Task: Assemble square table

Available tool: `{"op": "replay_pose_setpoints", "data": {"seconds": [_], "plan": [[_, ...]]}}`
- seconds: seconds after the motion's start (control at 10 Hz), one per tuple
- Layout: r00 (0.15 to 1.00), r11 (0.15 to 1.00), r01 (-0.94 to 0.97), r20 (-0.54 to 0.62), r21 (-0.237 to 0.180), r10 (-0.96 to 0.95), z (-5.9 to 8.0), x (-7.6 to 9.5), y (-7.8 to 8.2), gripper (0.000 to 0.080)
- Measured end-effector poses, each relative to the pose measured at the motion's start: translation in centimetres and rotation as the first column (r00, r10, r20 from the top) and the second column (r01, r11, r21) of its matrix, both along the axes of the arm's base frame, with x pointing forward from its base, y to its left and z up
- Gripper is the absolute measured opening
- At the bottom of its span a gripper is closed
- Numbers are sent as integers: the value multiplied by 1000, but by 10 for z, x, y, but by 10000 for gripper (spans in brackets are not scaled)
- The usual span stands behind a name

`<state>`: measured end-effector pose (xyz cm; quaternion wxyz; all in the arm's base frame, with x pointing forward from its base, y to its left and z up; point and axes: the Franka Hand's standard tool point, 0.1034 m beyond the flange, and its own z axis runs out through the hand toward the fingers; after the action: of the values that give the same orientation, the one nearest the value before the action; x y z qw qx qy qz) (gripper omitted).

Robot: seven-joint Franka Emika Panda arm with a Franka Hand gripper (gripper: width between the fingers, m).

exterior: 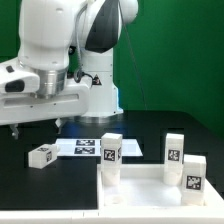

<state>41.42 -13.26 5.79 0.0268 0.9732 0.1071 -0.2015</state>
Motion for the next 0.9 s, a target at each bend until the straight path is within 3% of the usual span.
{"op": "replay_pose_setpoints", "data": {"seconds": [0.4,0.6,0.9], "plan": [[975,974,220,30,-60,-219,-3,3,6,649],[865,864,500,-5,-60,-501,-5,7,9,649],[800,800,597,-33,-55,-599,-2,14,14,649]]}}
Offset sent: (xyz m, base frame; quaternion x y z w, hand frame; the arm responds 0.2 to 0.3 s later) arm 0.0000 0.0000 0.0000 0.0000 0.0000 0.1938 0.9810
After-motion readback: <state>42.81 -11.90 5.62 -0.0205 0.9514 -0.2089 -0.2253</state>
